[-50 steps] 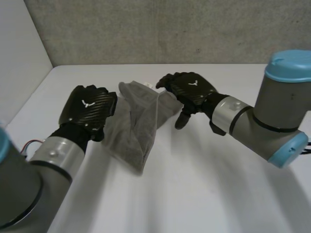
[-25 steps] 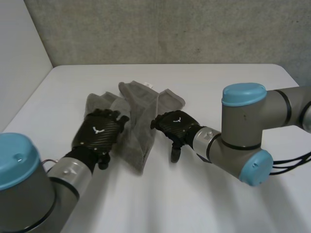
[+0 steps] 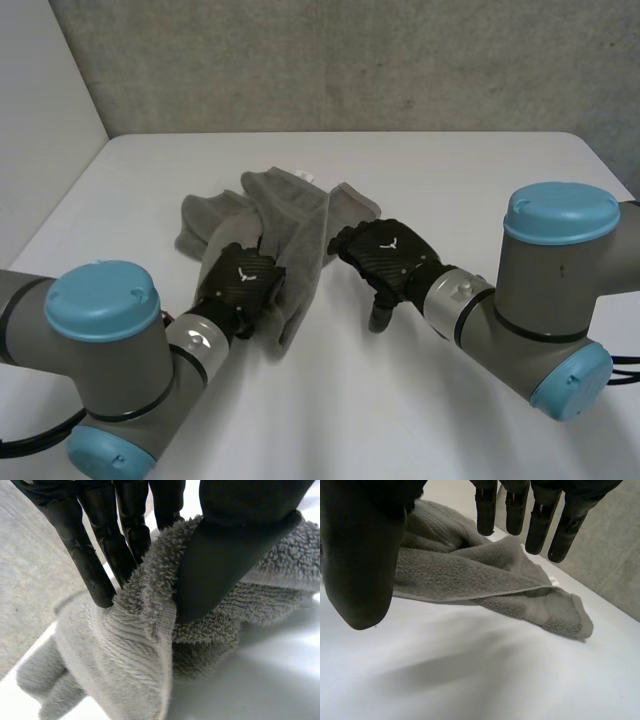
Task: Fold the towel.
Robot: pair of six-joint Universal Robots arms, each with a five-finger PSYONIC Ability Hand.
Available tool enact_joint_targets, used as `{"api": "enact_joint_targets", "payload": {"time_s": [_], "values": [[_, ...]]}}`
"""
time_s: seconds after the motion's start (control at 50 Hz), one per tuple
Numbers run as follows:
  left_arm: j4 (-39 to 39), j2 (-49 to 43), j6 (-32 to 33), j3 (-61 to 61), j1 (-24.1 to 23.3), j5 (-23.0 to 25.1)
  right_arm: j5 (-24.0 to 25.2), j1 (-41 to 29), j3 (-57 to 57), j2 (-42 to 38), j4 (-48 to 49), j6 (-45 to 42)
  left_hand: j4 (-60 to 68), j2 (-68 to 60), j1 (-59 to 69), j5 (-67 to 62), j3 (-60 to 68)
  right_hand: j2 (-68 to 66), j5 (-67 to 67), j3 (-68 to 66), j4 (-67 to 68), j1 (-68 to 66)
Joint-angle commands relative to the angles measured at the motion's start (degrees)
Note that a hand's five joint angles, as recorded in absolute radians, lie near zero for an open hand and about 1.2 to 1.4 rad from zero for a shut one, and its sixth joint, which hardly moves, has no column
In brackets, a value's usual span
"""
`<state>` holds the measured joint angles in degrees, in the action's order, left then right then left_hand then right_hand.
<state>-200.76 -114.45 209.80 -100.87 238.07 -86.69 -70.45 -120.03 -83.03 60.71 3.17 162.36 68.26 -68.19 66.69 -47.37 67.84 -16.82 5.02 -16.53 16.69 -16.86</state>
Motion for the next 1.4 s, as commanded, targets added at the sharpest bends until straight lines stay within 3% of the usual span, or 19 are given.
{"api": "enact_joint_targets", "payload": {"time_s": [0.02,0.16,0.26,0.38,0.52,0.6,0.64,0.66,0.68,0.72,0.86,0.9,0.98,1.08,1.12,1.14,1.18,1.28,1.4], "values": [[0.1,11.7,-0.9,-2.5,0.1,-1.0,1.2,0.3,4.0,-1.4,-0.2,0.2,11.7,-11.8,13.3,-22.6,12.2,2.0,-0.2,1.7,-1.9,2.1],[0.9,24.4,-0.9,-5.9,0.0,-1.1,3.1,-0.4,9.8,-3.7,-0.2,0.7,11.7,-11.8,13.3,-22.6,12.2,3.5,-1.7,3.3,-3.4,3.6],[1.2,34.4,-0.7,-9.4,0.3,-1.0,7.2,-1.4,15.7,-8.4,-0.4,1.0,11.7,-11.8,13.3,-22.6,12.2,5.6,-3.8,5.3,-5.4,5.6],[2.8,38.7,-0.8,-10.8,0.7,-1.0,7.5,-3.8,19.7,-12.1,-0.6,2.4,11.7,-11.8,13.3,-22.6,12.2,5.6,-3.8,5.3,-5.4,5.6],[6.1,41.7,-0.9,-11.8,1.0,-1.3,8.8,-7.6,21.9,-16.2,0.3,11.3,11.7,-11.8,13.3,-22.6,12.2,0.9,0.9,0.6,-0.7,0.9],[6.1,41.8,-0.9,-12.2,1.3,-1.3,8.9,-9.3,21.9,-17.7,1.0,12.7,11.7,-11.8,13.3,-22.6,12.2,-8.9,10.7,-9.2,9.0,-8.9],[6.1,41.8,-0.9,-12.6,2.4,-1.2,8.8,-9.9,21.9,-18.3,1.2,13.0,11.7,-11.8,13.3,-22.6,12.2,-39.9,41.7,-40.1,40.0,-39.8],[6.1,41.8,-0.9,-12.6,2.4,-1.2,8.8,-9.9,21.9,-18.3,1.2,13.0,11.7,-11.8,13.3,-22.6,12.2,-40.0,41.8,-40.3,40.2,-40.0],[6.1,41.8,-1.0,-12.8,2.9,-1.2,8.7,-9.8,22.0,-18.3,1.2,13.2,11.7,-11.8,13.3,-22.6,12.2,-55.5,57.3,-55.8,55.6,-55.5],[6.0,41.8,-1.0,-12.9,3.6,-1.1,8.4,-9.4,22.1,-18.0,1.3,13.2,11.7,-11.8,13.3,-22.6,12.2,-63.1,64.9,-63.4,63.2,-63.1],[4.8,40.5,-0.8,-12.7,8.0,-0.2,5.5,-5.7,24.2,-14.7,1.2,13.2,11.7,-11.8,13.3,-22.6,12.2,-63.2,65.0,-63.5,63.3,-63.1],[2.1,36.7,-0.6,-10.6,9.9,0.2,2.1,-1.0,24.6,-10.8,1.3,12.6,11.7,-11.8,13.3,-22.6,12.2,-63.2,65.0,-63.5,63.3,-63.1],[-2.4,29.5,-0.5,-4.7,9.8,0.1,-1.9,1.1,25.8,-6.9,4.3,11.8,11.7,-11.8,13.3,-22.6,12.2,-63.2,65.0,-63.5,63.3,-63.1],[-7.1,21.6,-1.0,9.2,8.1,0.1,-5.7,0.8,24.0,-0.4,18.4,11.7,11.7,-11.8,13.3,-22.6,12.2,-63.2,65.0,-63.5,63.3,-63.1],[-9.7,18.0,-2.8,20.0,6.1,-0.4,-7.9,1.0,19.3,6.2,31.1,11.7,11.7,-11.8,13.3,-22.6,12.2,-63.2,65.0,-63.5,63.3,-63.1],[-9.7,18.0,-2.8,20.0,6.1,-0.4,-7.9,1.0,19.3,6.3,31.2,11.7,11.7,-11.8,13.3,-22.6,12.2,-63.2,65.0,-63.5,63.3,-63.1],[-13.2,16.8,-7.3,27.6,5.8,-0.8,-9.9,1.8,15.3,13.2,40.2,12.0,11.7,-11.8,13.3,-22.6,12.2,-63.2,65.0,-63.5,63.3,-63.1],[-16.7,16.5,-15.7,30.0,6.0,-2.5,-9.1,1.6,13.5,14.2,39.0,11.6,11.7,-11.8,13.3,-22.6,12.2,-63.2,65.0,-63.5,63.3,-63.1],[-14.9,15.9,-18.8,21.5,6.7,-2.2,-5.0,1.8,12.2,12.5,30.4,10.8,11.7,-11.8,13.3,-22.6,12.2,-63.2,65.0,-63.5,63.3,-63.1]]}}
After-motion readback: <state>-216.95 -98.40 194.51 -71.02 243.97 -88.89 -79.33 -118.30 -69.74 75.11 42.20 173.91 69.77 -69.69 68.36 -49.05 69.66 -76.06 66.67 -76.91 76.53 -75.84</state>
